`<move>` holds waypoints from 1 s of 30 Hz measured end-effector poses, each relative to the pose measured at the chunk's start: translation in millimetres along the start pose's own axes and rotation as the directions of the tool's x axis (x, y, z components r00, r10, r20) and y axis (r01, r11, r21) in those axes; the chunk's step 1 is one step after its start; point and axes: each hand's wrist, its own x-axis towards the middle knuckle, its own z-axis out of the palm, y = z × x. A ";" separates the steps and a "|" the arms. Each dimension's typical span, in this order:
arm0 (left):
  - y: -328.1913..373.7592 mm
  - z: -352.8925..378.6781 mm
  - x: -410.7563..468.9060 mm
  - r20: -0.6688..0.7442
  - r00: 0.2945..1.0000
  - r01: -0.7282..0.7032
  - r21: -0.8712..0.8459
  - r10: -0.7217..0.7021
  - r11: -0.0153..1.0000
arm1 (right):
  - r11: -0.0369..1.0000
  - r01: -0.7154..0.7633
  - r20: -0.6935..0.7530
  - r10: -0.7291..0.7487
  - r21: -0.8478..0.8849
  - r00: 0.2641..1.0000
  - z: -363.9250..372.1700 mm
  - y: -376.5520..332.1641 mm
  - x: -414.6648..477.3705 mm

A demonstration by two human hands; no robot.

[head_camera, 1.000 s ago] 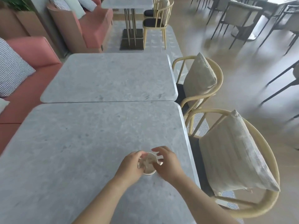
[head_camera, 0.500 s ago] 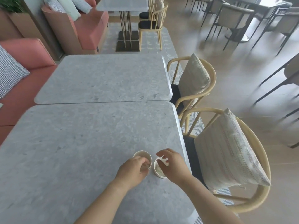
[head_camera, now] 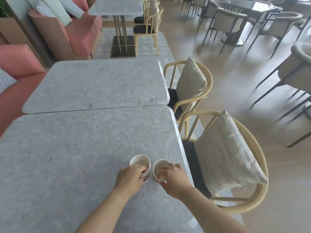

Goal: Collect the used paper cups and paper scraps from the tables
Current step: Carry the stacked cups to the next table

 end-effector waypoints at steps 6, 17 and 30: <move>-9.3 -19.3 3.5 -0.003 1.000 -0.011 -0.105 0.011 0.994 | 0.980 -0.149 -0.111 0.165 0.134 0.980 -9.7 -9.6 -0.6; -2.7 -59.2 4.4 -0.002 0.921 -0.387 -0.118 0.389 0.915 | 0.871 -0.306 -0.412 0.459 0.385 0.787 -32.7 -49.3 -51.0; 102.3 -83.8 -16.4 0.063 0.527 -0.837 -0.130 0.847 0.531 | 0.697 -0.555 -0.608 0.698 0.455 0.378 -50.0 -107.5 -177.3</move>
